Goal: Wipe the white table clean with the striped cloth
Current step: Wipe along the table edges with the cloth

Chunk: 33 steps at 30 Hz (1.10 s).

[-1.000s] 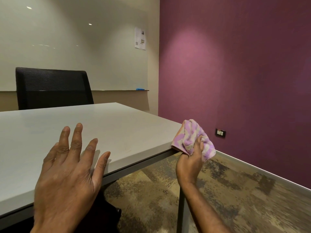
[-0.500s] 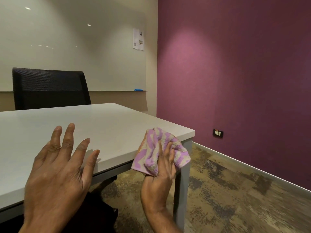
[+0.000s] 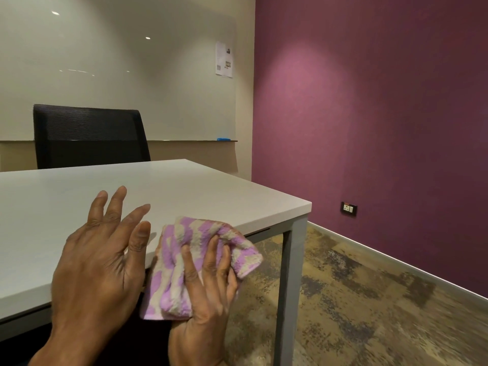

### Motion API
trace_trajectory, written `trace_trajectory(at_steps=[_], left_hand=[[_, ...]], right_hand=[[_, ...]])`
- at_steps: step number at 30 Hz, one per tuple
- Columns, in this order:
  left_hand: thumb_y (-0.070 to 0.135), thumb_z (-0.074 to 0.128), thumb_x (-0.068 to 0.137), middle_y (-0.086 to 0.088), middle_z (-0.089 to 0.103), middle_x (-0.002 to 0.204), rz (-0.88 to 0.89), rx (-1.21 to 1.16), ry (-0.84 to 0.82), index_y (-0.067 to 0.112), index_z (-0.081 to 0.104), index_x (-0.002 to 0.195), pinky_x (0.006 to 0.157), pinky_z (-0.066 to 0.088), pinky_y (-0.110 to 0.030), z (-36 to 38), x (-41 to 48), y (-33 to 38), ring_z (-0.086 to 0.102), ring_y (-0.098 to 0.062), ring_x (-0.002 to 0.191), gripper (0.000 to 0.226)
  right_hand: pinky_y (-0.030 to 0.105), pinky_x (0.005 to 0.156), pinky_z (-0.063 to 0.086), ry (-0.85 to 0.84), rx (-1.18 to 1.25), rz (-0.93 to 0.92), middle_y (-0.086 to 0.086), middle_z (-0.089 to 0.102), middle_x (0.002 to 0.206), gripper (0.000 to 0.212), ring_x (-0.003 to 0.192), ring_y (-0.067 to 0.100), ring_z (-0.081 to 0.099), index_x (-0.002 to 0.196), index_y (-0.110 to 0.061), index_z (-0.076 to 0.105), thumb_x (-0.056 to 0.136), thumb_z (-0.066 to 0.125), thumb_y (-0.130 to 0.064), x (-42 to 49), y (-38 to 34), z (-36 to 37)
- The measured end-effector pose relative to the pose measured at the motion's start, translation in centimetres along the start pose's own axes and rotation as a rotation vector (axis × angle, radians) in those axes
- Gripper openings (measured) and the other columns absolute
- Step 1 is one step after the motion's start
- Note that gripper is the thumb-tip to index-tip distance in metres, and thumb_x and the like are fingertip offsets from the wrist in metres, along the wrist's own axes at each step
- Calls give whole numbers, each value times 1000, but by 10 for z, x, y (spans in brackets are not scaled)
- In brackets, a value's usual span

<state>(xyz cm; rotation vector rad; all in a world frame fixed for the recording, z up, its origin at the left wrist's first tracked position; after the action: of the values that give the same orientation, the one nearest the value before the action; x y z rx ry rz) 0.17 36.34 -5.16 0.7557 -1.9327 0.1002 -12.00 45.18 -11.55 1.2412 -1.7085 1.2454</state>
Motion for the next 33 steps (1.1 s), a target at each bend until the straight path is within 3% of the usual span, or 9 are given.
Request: trace_trajectory(at_steps=[3, 5, 9, 11, 14, 17, 22, 26, 33], left_hand=[[54, 22, 104, -2, 38, 164, -6, -72, 1, 19, 61, 140, 114, 35, -63, -4, -1, 2, 22, -20, 158, 63], [54, 23, 105, 1, 38, 164, -1, -90, 6, 21, 60, 141, 114, 34, -62, -5, -2, 2, 21, -18, 158, 62], [58, 20, 105, 5, 34, 166, 8, -77, -14, 27, 56, 145, 115, 32, -58, -3, -4, -3, 17, -12, 159, 61], [58, 21, 105, 5, 32, 167, 16, -33, -34, 28, 54, 146, 116, 31, -58, 0, -4, -6, 16, -12, 159, 61], [58, 21, 106, -1, 35, 166, 37, 42, -53, 24, 56, 144, 113, 35, -59, 4, -4, -6, 19, -17, 159, 63], [58, 19, 106, -3, 36, 165, 47, 129, -75, 22, 58, 143, 113, 37, -55, 6, -5, -5, 20, -19, 159, 65], [57, 20, 105, -4, 35, 166, 45, 210, -104, 23, 61, 140, 115, 38, -54, 7, -6, -3, 20, -21, 159, 64], [58, 21, 105, -3, 35, 166, 40, 228, -116, 23, 62, 139, 117, 35, -52, 8, -6, -2, 20, -20, 159, 64], [60, 18, 105, -4, 35, 166, 39, 297, -126, 24, 62, 139, 115, 39, -55, 11, -5, -4, 22, -23, 158, 66]], right_hand=[[41, 68, 64, 52, -197, -144, 9, 73, 118, 40, 106, 31, 73, 124, -41, 70, 109, 39, -19, -15, -17, 0], [41, 76, 63, 48, -212, -215, 8, 73, 120, 35, 111, 30, 72, 113, -44, 73, 108, 45, -24, -20, -27, 6], [47, 85, 60, 178, -121, -356, 4, 67, 134, 28, 124, 32, 65, 118, -44, 73, 99, 60, -27, -20, -21, 6], [51, 97, 54, 141, -68, -386, 2, 57, 146, 48, 136, 31, 55, 126, -42, 69, 83, 76, -21, -24, -4, 8], [55, 117, 32, -18, 60, -328, -5, 37, 164, 80, 152, 29, 33, 135, -41, 63, 67, 87, -5, -25, 21, 13], [55, 123, 21, -55, 84, -259, -10, 30, 167, 80, 156, 27, 25, 135, -40, 62, 68, 92, -10, -19, 47, 14], [54, 121, 27, -36, 69, -108, -15, 26, 167, 86, 156, 22, 23, 134, -40, 62, 61, 98, -11, -6, 89, 9], [60, 121, 25, 23, 179, 19, -7, 35, 165, 66, 157, 20, 21, 131, -35, 65, 71, 92, -27, 6, 123, -4], [63, 119, 30, 110, 442, 350, -8, 40, 161, 51, 155, 13, 25, 129, -32, 67, 84, 76, -10, 31, 177, -23]])
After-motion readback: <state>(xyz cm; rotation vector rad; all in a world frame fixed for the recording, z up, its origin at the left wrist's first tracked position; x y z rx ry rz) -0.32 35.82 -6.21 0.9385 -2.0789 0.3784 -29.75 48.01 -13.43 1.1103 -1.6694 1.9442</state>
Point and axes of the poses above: each hand's wrist, its own x-axis towards the middle knuckle, its own z-axis out of the palm, y = z × x, the point moved 7 cm from there along x, towards the middle knuckle
